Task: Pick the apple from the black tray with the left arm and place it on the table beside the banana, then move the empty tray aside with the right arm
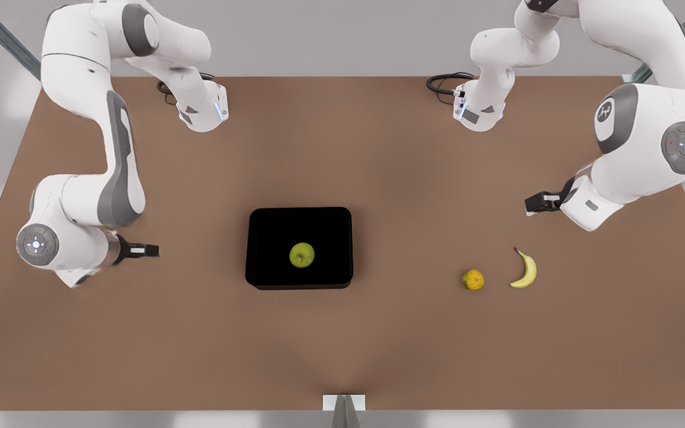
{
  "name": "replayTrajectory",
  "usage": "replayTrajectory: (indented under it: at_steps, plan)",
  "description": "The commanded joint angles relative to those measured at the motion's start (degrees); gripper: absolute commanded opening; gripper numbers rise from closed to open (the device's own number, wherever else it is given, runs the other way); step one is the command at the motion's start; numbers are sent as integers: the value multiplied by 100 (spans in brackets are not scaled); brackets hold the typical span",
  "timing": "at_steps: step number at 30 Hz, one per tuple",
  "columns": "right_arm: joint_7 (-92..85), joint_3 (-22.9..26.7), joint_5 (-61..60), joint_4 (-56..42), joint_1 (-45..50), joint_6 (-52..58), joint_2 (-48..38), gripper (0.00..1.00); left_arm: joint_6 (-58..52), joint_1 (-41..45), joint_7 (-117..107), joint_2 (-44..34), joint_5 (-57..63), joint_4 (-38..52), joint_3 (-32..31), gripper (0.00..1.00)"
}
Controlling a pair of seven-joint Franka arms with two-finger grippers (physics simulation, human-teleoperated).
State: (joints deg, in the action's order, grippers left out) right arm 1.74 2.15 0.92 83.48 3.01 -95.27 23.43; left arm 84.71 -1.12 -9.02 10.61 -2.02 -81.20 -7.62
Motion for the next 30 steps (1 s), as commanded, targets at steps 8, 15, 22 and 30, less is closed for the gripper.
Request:
replayTrajectory:
  at_steps: [8,15,22,30]
  plan:
    - [-1334,13,40,98,-3,-1758,231,100,177,718,-267,512,44,385,-108,100]
    - [-1352,-4,84,-465,-82,-1152,91,100,2119,3812,-4775,1970,483,1272,-108,100]
    - [-1352,-31,93,-526,-55,-1081,109,100,3218,5473,-6929,4529,1362,3312,349,100]
    - [-1352,-31,93,-526,-55,-1090,188,100,3446,5518,-6815,4783,1424,3242,595,100]
